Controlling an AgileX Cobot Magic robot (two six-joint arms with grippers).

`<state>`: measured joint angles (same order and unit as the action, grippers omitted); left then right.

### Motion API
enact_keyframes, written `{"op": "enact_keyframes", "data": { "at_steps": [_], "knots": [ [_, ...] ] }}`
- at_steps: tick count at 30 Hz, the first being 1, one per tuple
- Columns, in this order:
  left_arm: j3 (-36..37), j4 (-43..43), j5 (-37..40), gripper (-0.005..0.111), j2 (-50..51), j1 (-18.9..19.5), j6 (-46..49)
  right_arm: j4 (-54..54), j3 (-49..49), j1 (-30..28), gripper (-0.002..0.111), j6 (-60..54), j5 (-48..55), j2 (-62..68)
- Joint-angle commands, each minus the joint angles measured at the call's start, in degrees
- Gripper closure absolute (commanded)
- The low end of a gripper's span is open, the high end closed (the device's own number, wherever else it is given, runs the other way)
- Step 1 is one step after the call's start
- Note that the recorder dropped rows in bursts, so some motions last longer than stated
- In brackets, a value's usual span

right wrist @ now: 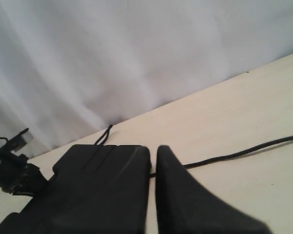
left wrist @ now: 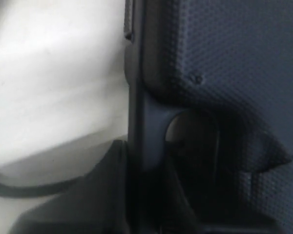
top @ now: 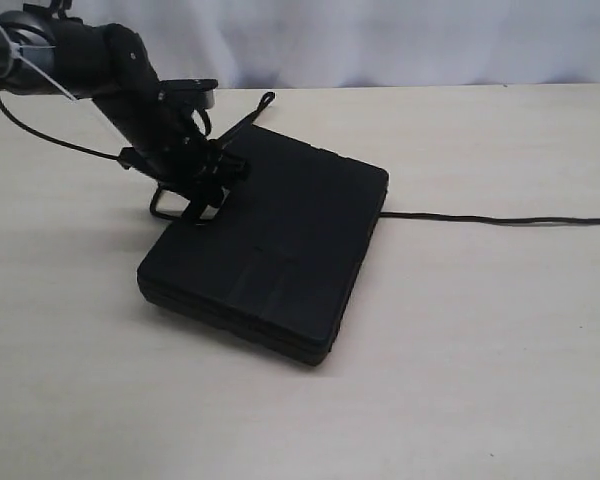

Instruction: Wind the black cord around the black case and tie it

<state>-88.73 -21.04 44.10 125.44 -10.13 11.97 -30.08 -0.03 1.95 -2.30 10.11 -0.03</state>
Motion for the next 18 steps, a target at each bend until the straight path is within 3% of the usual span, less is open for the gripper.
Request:
{"op": "enact_keyframes", "data": {
  "at_steps": [1,5,8,18],
  "knots": [
    [-1.01,-5.28,4.35,0.107,-1.44,0.84,-1.76,-21.09,-0.16,0.17,0.104,-21.44,2.62,0.03],
    [-1.01,-9.72,5.50,0.107,-1.44,0.84,-1.76,-46.43,-4.08,0.17,0.104,-48.68,9.53,0.03],
    [-1.01,-14.98,5.50,0.107,-1.44,0.84,-1.76,-59.20,-7.22,0.17,0.104,-63.47,14.96,2.48],
    [-1.01,-21.93,0.18,0.107,-2.53,0.84,-1.56,-61.71,-16.37,0.17,0.104,-71.39,28.32,22.92]
  ]
}}
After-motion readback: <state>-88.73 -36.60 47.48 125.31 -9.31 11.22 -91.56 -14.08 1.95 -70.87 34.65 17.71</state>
